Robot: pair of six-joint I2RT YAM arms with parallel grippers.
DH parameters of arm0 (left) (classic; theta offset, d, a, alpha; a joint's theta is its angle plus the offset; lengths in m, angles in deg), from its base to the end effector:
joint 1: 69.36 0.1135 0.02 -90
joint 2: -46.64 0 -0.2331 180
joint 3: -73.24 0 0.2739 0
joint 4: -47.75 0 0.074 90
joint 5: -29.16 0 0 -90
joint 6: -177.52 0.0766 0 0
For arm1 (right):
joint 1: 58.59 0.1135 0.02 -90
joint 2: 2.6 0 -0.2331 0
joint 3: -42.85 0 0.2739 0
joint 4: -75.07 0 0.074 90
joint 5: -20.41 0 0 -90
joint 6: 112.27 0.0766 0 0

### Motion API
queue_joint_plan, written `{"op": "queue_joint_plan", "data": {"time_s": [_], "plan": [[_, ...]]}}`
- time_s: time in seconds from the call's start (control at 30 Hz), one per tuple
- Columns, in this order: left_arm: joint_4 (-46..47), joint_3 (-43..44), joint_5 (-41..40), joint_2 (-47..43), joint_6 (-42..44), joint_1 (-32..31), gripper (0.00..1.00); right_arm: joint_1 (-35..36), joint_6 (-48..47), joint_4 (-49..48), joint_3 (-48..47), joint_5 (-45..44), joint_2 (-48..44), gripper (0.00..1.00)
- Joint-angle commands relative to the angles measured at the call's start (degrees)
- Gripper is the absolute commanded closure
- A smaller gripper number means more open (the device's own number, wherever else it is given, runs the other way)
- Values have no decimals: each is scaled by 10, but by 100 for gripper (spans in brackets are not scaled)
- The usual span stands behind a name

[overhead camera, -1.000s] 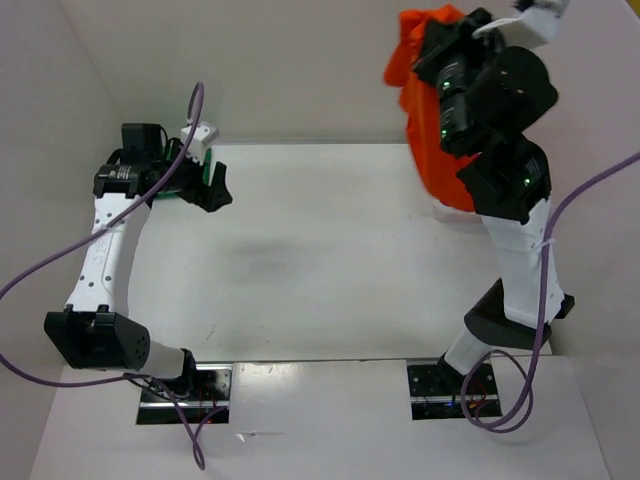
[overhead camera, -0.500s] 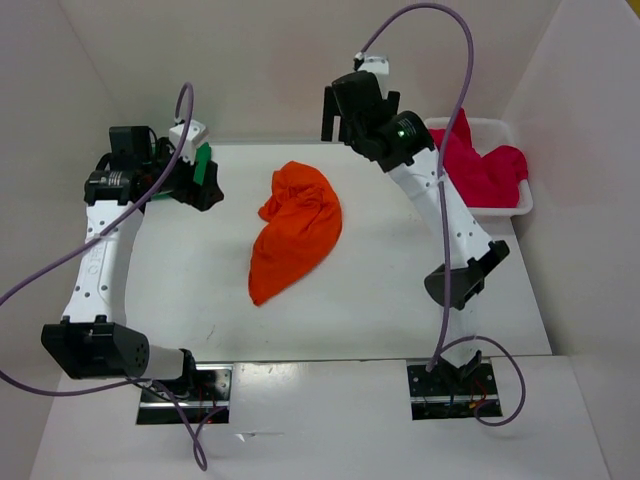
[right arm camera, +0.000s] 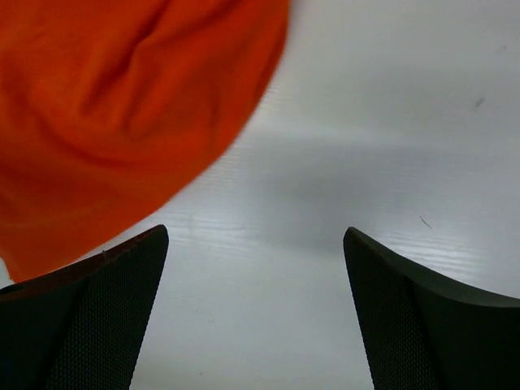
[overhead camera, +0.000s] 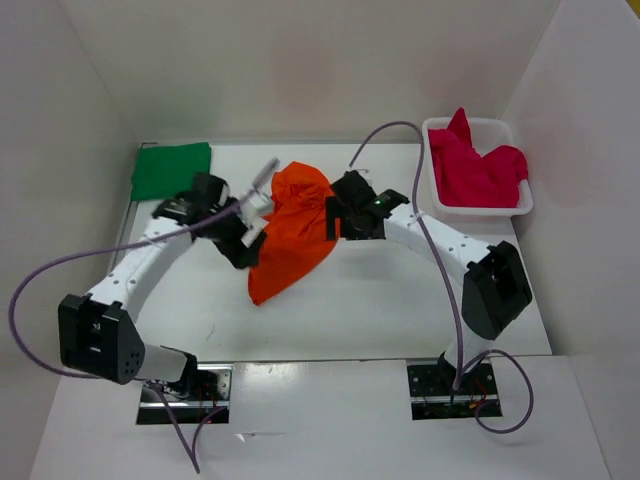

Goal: Fold and stack the t-shirts
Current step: Move the tshirt to the center of the board, then flatten out the tshirt

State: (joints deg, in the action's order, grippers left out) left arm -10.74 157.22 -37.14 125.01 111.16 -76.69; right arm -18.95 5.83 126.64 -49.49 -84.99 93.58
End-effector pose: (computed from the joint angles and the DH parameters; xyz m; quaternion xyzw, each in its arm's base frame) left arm 0.3259 -0.0730 0.2537 0.3107 0.8767 -0.1485 0.3360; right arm 0.3228 0.2410 0.2052 -0.0555 0.9454 0.0580 0.3159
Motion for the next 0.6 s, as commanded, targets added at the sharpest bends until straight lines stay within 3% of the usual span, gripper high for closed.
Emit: {"op": "queue_joint_plan", "data": {"time_s": [0.0,0.13,0.4,0.47,0.5,0.53,0.57], "plan": [[0,-101,-50,-20,66,-142,0,-52,52,-72,16,-1,-83,8],[58,-196,-216,-21,81,-261,0,-84,57,-72,57,-1,-117,8],[159,-198,-303,134,38,-290,0,-90,74,-77,100,-6,-164,8],[159,-198,-309,157,32,-290,13,-90,74,-77,107,-12,-174,8],[164,-192,-309,158,25,-290,23,-95,74,-77,115,-12,-186,8],[164,-192,-309,158,25,-290,43,-95,74,-77,123,-12,-192,8],[172,-192,-309,158,19,-290,50,-95,74,-77,124,-12,-192,8]]}}
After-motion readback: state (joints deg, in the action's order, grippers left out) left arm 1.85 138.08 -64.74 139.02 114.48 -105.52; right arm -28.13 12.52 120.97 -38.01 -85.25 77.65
